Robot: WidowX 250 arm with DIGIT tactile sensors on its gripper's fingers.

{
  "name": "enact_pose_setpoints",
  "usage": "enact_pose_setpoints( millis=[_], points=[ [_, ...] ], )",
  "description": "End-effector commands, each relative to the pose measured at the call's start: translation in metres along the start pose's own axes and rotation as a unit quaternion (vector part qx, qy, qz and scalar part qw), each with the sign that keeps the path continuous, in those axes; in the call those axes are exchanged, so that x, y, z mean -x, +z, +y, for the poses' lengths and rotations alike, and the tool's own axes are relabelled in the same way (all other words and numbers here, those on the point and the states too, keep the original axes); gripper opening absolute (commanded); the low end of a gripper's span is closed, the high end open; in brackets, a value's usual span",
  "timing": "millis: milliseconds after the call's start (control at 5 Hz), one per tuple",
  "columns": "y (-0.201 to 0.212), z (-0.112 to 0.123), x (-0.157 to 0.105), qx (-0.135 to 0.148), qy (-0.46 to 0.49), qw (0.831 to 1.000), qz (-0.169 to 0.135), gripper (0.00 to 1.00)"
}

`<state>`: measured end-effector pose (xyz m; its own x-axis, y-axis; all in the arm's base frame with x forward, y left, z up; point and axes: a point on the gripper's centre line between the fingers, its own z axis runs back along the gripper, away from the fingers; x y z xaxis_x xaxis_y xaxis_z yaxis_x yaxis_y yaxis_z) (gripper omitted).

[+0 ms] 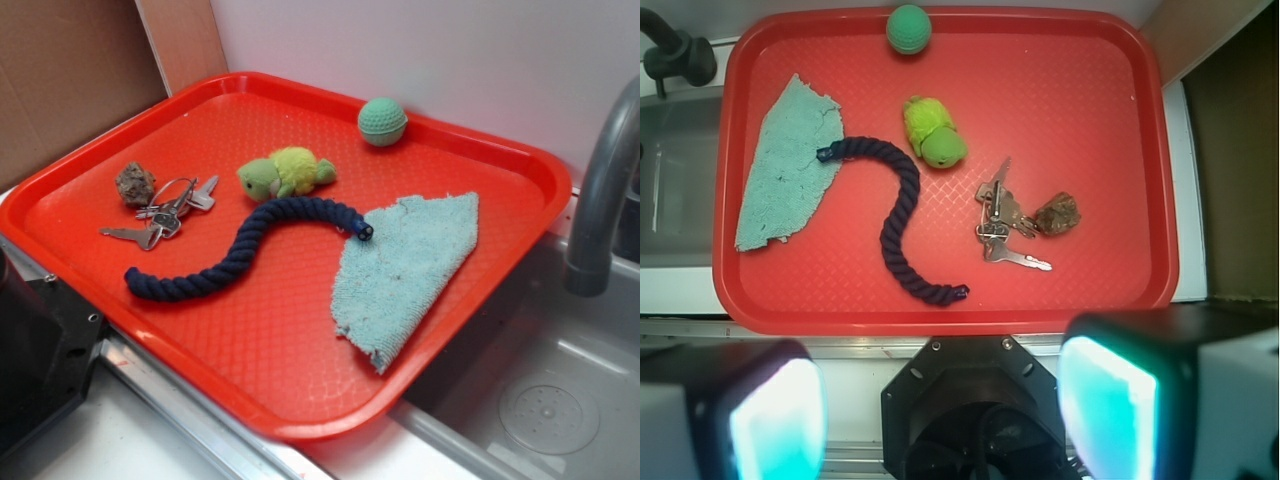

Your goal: Grab the blue cloth.

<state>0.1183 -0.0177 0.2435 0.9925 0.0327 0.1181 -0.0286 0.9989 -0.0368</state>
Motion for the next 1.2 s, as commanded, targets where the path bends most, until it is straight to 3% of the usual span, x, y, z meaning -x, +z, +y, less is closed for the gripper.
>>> enact_pose_setpoints(
  millis=[0, 200, 600, 800, 1000],
  points=[
    [0.000, 0.000, 0.000, 0.000, 0.000, 1.000, 0.000, 1.00],
    [-0.053, -0.020, -0.015, -0.006, -0.010, 1.000, 0.028, 1.00],
    [-0.112, -0.098, -0.029, -0.030, -0.159, 0.987, -0.023, 1.00],
    [-0.148, -0.121, -0.039, -0.042, -0.282, 0.957, -0.051, 1.00],
    [-0.181, -0.127, -0.046, -0.041, -0.376, 0.924, -0.046, 1.00]
  ],
)
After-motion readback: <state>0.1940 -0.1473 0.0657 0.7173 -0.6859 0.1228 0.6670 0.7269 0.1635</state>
